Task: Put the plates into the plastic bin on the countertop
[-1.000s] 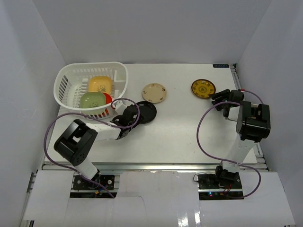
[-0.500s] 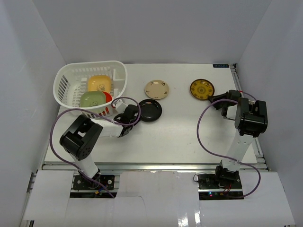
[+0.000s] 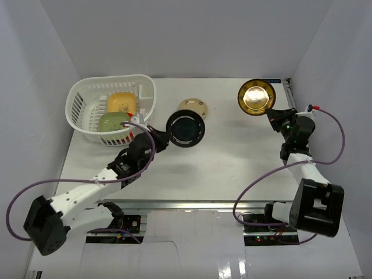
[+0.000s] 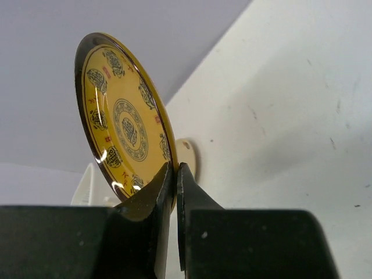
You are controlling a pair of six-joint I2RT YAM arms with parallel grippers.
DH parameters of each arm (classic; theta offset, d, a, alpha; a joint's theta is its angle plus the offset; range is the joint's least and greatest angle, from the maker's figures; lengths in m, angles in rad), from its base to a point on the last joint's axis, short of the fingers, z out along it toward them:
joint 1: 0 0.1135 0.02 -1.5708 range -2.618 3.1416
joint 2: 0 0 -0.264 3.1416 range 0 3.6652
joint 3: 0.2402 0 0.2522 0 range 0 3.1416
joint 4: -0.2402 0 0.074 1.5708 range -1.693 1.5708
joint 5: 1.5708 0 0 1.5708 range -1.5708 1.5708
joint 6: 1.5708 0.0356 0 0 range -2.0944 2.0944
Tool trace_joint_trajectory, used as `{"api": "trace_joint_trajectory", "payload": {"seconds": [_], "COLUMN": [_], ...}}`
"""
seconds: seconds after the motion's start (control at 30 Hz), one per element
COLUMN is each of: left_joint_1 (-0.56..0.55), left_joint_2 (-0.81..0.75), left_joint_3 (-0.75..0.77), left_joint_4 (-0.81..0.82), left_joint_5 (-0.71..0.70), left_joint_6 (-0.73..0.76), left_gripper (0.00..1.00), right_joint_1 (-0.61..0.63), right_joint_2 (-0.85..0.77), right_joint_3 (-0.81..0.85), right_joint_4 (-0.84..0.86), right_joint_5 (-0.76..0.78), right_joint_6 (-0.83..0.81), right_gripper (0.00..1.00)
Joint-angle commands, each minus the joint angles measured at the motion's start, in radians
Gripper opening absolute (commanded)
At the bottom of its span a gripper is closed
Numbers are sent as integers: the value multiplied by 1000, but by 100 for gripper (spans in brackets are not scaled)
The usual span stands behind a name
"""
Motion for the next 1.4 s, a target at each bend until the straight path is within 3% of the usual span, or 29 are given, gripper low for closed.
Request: {"api": "trace_joint_trajectory", "payload": {"seconds": [0.0, 0.13, 0.2, 0.23, 0.3, 0.33, 0.47, 0.63, 0.67, 0.73, 0.77, 0.83, 0.9, 0.93, 1.03, 1.1, 1.23, 1.3, 1.33, 1.37], "left_joint_1": [9, 125, 275, 400, 522, 621, 803, 900, 906, 914, 918, 928, 929, 928, 929, 928, 928, 928, 926, 926], "left_joint_2": [-178, -199, -190, -178, -121, -100, -28, 41, 47, 52, 46, 3, -38, -87, -158, -166, -175, -179, -175, -164], "left_joint_3": [185, 345, 365, 385, 404, 405, 358, 295, 283, 269, 263, 263, 289, 304, 402, 527, 638, 649, 645, 640], "left_joint_4": [-63, -239, -261, -287, -330, -338, -344, -342, -344, -332, -331, -319, -312, -313, -347, -425, -477, -474, -470, -459], "left_joint_5": [-110, -120, -33, 7, 135, 166, 241, 253, 250, 246, 246, 258, 264, 266, 263, 285, 356, 431, 492, 537], "left_joint_6": [130, 221, 242, 245, 245, 248, 258, 256, 258, 259, 249, 244, 245, 245, 244, 259, 273, 278, 279, 273], "left_gripper": [0, 0, 0, 0, 0, 0, 0, 0, 6, 33, 74, 98, 98, 98, 98, 98, 98, 98, 98, 98], "right_joint_1": [10, 97, 189, 238, 338, 372, 550, 772, 804, 879, 921, 953, 990, 999, 1030, 1050, 1100, 1107, 1105, 1102], "right_joint_2": [-147, -249, -273, -275, -263, -237, -123, 157, 205, 364, 415, 580, 746, 803, 967, 1018, 1092, 1126, 1117, 1098], "right_joint_3": [4, 65, 127, 166, 206, 229, 364, 678, 735, 930, 999, 1216, 1375, 1532, 1734, 1745, 1749, 1785, 1787, 1744], "right_joint_4": [-70, -196, -265, -282, -301, -308, -331, -393, -406, -467, -491, -570, -636, -676, -744, -703, -632, -655, -654, -646], "right_joint_5": [-26, -11, 38, 60, 87, 100, 190, 274, 303, 316, 324, 336, 330, 330, 316, 305, 278, 259, 253, 261], "right_joint_6": [-59, -122, -160, -186, -200, -208, -269, -336, -350, -387, -396, -422, -435, -436, -421, -400, -355, -355, -355, -360], "right_gripper": [8, 8, 8, 8, 8, 8, 8, 8, 8, 8, 8, 8, 8, 8, 8, 8, 8, 24, 52, 64]}}
